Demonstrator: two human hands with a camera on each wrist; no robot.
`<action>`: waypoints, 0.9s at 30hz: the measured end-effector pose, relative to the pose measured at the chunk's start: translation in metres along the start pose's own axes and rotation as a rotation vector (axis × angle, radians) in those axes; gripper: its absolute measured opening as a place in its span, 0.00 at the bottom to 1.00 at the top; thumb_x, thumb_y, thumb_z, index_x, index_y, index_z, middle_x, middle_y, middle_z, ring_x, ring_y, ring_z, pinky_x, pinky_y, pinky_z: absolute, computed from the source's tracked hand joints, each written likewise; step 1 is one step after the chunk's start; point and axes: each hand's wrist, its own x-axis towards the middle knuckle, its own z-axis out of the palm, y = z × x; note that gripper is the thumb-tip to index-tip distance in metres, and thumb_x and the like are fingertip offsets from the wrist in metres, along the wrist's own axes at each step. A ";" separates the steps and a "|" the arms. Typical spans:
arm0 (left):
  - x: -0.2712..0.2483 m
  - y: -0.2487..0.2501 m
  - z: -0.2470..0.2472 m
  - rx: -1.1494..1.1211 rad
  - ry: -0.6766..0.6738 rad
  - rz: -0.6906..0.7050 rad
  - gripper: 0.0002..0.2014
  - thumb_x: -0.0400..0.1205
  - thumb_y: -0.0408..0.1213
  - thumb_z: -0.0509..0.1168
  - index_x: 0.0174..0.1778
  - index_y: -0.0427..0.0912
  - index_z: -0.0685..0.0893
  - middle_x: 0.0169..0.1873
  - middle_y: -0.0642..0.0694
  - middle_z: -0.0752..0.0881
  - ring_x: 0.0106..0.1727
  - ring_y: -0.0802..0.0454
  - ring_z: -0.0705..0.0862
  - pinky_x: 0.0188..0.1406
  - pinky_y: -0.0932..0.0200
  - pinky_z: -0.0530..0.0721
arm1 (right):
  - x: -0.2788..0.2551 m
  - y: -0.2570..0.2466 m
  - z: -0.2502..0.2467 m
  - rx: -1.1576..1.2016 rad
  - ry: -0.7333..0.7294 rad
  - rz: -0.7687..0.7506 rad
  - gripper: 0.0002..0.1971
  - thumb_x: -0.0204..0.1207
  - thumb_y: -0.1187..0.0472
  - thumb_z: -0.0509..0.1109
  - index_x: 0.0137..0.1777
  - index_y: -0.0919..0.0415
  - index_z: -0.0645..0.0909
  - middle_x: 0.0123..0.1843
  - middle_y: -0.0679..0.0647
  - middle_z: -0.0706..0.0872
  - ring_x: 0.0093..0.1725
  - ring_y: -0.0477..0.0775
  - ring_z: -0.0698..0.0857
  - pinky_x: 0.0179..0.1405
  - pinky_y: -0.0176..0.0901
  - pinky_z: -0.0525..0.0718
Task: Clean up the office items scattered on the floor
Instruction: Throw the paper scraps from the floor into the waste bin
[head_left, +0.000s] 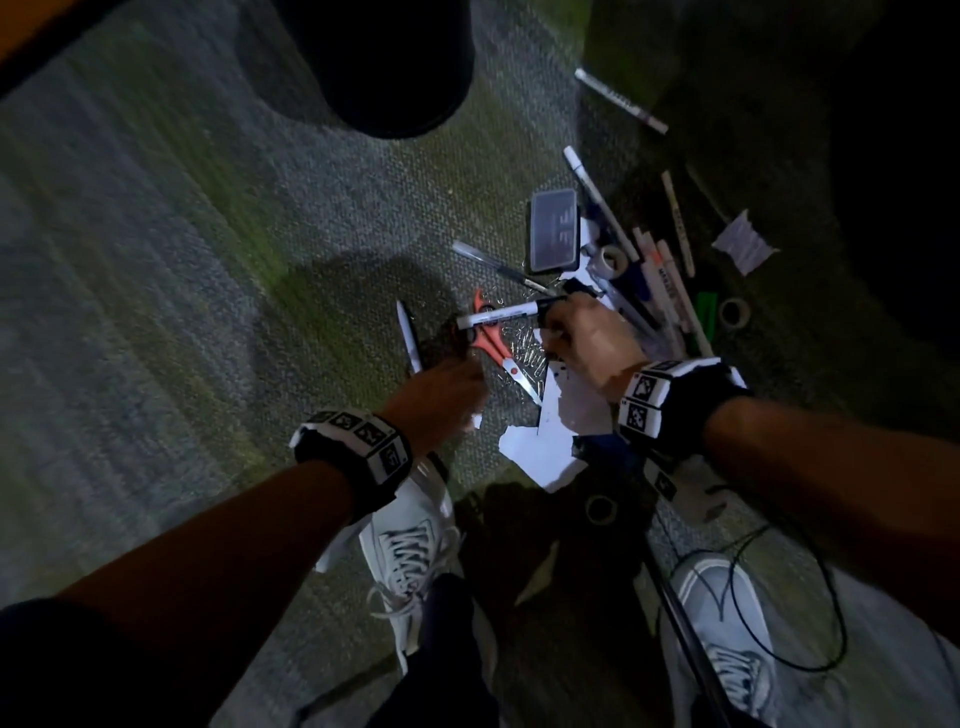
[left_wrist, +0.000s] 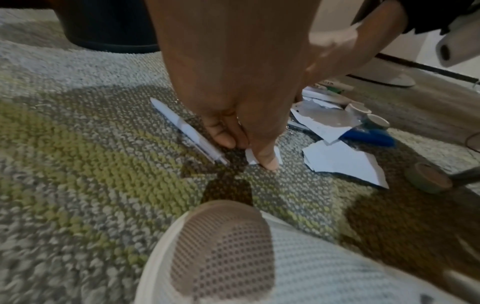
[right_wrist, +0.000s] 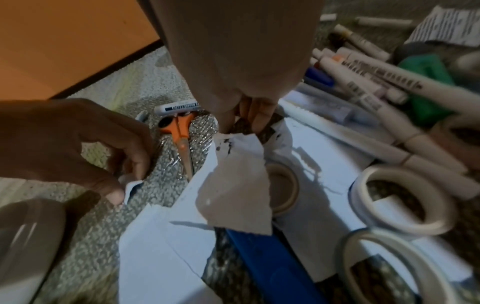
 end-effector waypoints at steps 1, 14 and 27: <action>0.000 -0.001 0.001 -0.021 -0.009 0.002 0.07 0.70 0.33 0.74 0.39 0.44 0.82 0.47 0.45 0.81 0.52 0.44 0.82 0.42 0.51 0.80 | 0.002 0.002 0.004 0.000 0.000 -0.018 0.06 0.73 0.65 0.70 0.47 0.57 0.85 0.50 0.58 0.83 0.47 0.60 0.84 0.40 0.52 0.84; 0.027 0.049 0.022 -0.212 -0.216 -0.074 0.19 0.79 0.36 0.71 0.65 0.37 0.81 0.51 0.36 0.87 0.51 0.41 0.87 0.52 0.49 0.87 | -0.001 0.006 -0.001 0.121 0.040 0.031 0.05 0.75 0.63 0.73 0.50 0.60 0.84 0.54 0.58 0.82 0.51 0.56 0.81 0.42 0.37 0.79; 0.035 0.047 0.014 -0.196 -0.049 0.062 0.07 0.71 0.26 0.75 0.39 0.36 0.82 0.44 0.37 0.83 0.49 0.39 0.84 0.55 0.49 0.76 | -0.018 0.028 -0.023 0.511 0.122 0.211 0.03 0.72 0.64 0.76 0.40 0.57 0.91 0.39 0.50 0.92 0.39 0.42 0.88 0.41 0.37 0.85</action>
